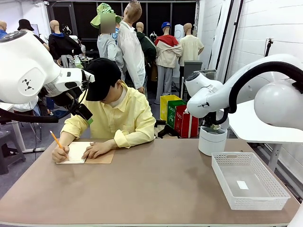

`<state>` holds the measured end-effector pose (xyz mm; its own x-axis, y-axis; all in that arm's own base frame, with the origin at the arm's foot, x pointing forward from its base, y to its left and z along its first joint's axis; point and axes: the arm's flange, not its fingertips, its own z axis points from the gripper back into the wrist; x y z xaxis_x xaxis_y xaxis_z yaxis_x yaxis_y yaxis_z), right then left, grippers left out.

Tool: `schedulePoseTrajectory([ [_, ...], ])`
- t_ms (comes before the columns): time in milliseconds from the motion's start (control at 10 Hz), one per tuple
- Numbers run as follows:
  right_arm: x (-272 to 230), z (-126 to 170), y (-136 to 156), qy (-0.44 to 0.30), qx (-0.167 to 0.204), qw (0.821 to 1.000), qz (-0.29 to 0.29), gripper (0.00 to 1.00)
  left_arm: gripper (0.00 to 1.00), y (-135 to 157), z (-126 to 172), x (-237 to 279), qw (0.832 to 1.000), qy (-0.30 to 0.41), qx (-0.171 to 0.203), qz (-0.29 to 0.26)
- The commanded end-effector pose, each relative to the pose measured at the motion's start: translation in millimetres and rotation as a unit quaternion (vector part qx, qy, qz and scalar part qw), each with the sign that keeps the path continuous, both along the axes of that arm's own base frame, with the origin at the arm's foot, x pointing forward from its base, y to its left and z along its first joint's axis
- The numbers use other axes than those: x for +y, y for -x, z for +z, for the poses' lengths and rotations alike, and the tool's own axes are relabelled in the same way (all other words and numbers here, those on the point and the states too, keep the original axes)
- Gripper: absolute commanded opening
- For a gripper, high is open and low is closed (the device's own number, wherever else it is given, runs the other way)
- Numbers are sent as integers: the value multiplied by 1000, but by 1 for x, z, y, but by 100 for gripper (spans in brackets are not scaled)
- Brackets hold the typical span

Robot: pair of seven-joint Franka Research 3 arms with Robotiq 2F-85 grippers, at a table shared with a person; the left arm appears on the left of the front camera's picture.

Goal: Sort the paper based on its condition.
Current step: If a person hands you a paper, place it in the Organizing basket , and if it's crumpled, put it in the Trash can.

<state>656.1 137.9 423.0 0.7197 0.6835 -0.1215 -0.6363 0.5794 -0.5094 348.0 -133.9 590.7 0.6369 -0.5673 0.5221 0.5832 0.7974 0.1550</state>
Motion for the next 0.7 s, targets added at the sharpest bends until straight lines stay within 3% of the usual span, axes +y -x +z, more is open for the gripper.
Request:
schedulePoseTrajectory([
  [0,-1,-1,-6,-10,11,1000,-4,69,100,0,1,1,1000,1,0,2],
  [100,0,-1,-5,-7,5,1000,-6,89,100,0,1,1,1000,1,0,2],
  [200,1,2,-3,-10,4,1000,-4,100,100,0,1,1,1000,1,0,2],
  [600,10,23,5,-13,-6,1000,7,100,100,0,1,1,1000,1,0,2],
])
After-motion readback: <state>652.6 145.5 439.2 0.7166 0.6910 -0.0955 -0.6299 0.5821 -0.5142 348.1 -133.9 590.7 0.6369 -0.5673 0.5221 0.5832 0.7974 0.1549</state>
